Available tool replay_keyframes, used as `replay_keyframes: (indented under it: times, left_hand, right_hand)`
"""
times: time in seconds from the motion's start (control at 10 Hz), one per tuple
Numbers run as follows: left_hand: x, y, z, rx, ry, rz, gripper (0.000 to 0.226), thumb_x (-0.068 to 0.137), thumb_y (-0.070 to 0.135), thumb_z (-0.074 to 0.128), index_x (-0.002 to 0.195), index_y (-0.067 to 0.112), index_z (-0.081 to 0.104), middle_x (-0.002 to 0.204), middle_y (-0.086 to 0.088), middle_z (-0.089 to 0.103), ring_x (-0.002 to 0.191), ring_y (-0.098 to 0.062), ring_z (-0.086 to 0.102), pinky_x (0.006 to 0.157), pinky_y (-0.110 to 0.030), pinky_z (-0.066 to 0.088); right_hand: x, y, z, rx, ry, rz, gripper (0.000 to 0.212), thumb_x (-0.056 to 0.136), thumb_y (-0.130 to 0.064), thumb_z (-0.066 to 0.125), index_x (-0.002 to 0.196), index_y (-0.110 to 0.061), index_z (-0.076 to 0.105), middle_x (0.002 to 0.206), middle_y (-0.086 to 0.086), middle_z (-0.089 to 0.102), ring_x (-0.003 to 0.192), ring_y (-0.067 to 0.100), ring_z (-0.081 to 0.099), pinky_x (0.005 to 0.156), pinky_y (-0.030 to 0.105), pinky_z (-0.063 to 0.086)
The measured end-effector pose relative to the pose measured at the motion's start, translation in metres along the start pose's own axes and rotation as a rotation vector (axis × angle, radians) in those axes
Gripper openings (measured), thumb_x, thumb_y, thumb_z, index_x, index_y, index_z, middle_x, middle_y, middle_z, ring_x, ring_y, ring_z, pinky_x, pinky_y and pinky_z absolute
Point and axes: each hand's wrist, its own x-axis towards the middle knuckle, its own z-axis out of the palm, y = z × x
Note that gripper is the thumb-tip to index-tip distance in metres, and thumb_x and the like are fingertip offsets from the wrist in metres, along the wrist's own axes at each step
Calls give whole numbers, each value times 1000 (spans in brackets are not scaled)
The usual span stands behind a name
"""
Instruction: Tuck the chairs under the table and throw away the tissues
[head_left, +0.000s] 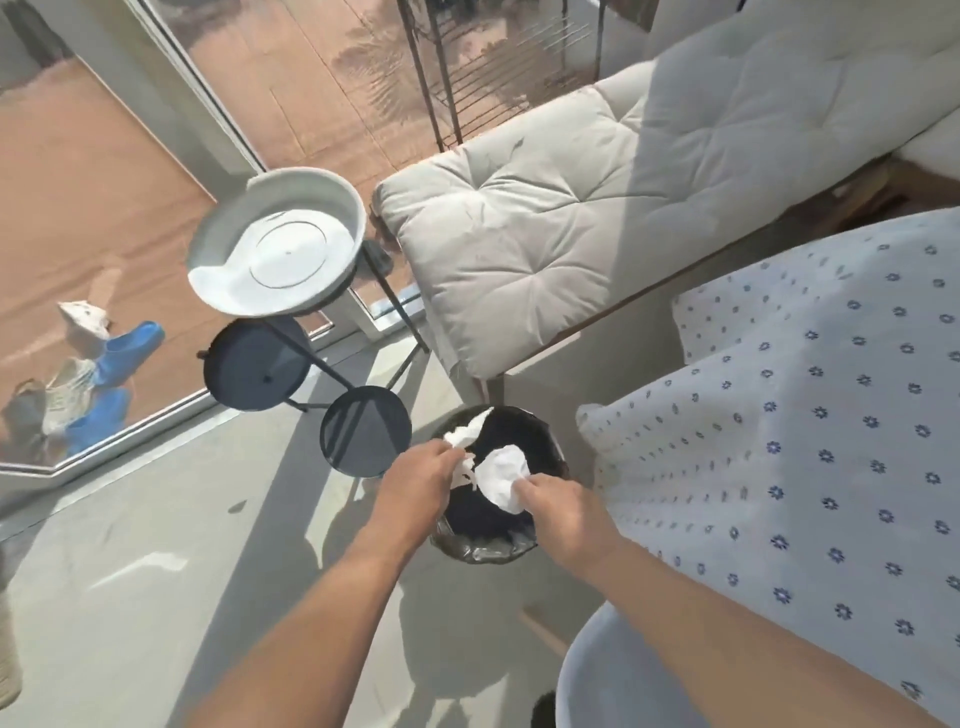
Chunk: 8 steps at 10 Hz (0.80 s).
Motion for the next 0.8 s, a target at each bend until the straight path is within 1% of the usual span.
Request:
replay_keyframes:
  times: [0.1,0.2,0.3,0.4,0.5,0.6,0.7,0.8]
  left_hand:
    - [20,-18,47,137,-84,-13,30,104,10,49,123,21,69,109,0,72,98,-30,61,83,-45,51]
    - [39,-32,80,176,-159,-29,28,99,8,52,119,21,67,112,0,72,105,-32,61,86,-45,49]
    - [52,-43,101,186,-318,-57,48,96,14,63,142,27,57,139,-4,60,127,-34,55,97,-48,47]
    - [53,-46,103,222,-458,-98,77,97,29,69,162,29,28,170,-11,26,155,-36,26,118,-60,32]
    - [44,-42,89,274,-505,-139,84,103,56,52,167,29,4,177,-8,-6,162,-36,-6,125,-70,8]
    - [31,-35,60,310,-490,-181,87,101,74,31,167,28,-4,175,-6,-17,159,-37,-18,124,-72,-1]
    - [16,-25,25,305,-462,-234,93,96,83,21,166,29,-8,173,-5,-22,158,-37,-23,123,-72,-6]
    - [-1,-12,-10,290,-405,-239,98,92,88,18,166,29,-7,173,-5,-23,158,-35,-24,123,-72,-8]
  right_hand:
    - [35,11,36,-65,-101,47,31,88,1,59,116,-11,52,110,8,63,94,32,64,74,43,55]
    - [56,19,67,-98,-123,96,41,86,2,65,120,-12,48,111,9,63,96,32,64,68,43,54]
    - [64,23,86,-152,-114,140,47,89,-14,70,129,-13,44,132,9,55,121,34,54,77,40,50]
    - [60,24,95,-251,-164,179,82,99,-51,56,158,-9,17,169,19,13,155,42,9,122,59,23]
    - [47,21,91,-271,-125,190,89,100,-68,33,162,-11,5,171,19,-5,156,38,-12,124,64,4]
    - [32,11,72,-275,-152,199,91,97,-75,21,162,-14,1,171,18,-11,155,37,-17,124,65,-2]
    - [19,-1,42,-268,-129,216,94,94,-79,16,162,-16,-1,170,17,-13,155,36,-19,123,66,-4]
    - [0,-12,11,-281,-87,191,95,92,-80,12,162,-17,-2,170,16,-14,155,34,-22,123,65,-6]
